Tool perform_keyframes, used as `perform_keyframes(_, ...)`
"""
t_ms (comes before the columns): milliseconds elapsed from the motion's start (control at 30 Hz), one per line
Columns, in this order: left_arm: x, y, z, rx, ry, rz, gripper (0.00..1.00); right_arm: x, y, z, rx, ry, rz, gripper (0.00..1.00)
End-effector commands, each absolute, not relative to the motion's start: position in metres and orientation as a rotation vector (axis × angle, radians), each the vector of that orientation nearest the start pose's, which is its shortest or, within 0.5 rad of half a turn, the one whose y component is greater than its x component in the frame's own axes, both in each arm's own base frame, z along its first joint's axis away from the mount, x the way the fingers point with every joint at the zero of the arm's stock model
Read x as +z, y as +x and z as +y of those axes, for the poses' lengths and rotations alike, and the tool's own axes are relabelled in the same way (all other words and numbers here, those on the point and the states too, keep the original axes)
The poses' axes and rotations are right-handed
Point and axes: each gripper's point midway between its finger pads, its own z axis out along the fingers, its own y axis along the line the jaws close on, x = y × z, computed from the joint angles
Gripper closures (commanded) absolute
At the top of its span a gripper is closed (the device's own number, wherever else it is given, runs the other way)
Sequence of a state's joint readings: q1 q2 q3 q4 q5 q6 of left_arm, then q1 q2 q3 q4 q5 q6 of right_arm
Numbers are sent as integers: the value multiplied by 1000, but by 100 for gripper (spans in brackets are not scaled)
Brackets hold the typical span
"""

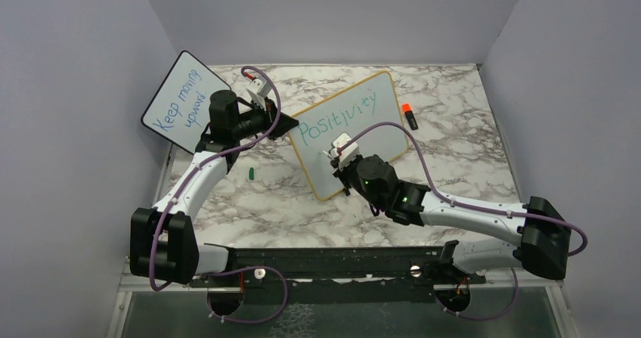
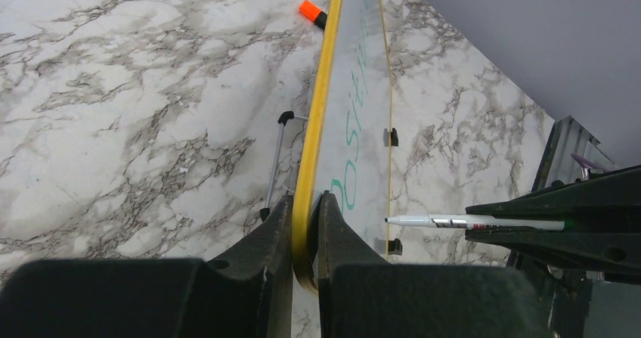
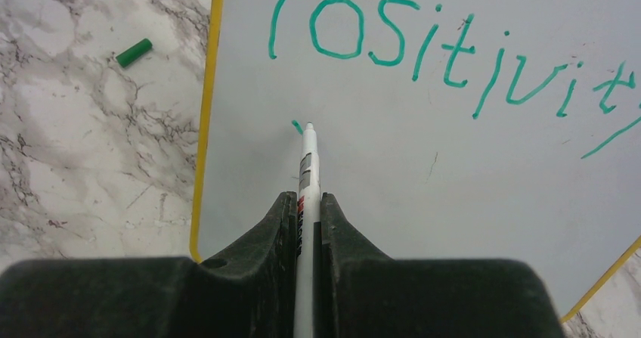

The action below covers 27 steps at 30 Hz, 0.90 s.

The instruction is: Write a sentence on the whiteboard

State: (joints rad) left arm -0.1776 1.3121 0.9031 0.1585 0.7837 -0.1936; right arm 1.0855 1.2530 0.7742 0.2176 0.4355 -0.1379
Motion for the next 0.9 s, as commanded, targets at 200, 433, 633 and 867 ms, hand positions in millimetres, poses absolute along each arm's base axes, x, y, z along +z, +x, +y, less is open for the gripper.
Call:
perform_keyframes(200,191,348,-187,-901,535,1925,100,182,250,308,252,-812,1700,100)
perform_keyframes(433,193,347,-187,-900,536,1921,100,183,251,315,267,-818,1692,100)
perform_keyframes(633,193,347,-187,-900,536,1921,100,184,253,318,267,-820,1685,100)
perform_keyframes(867,193,347,-187,-901,535,1922,100,185,256,319,257,-807,1677,100)
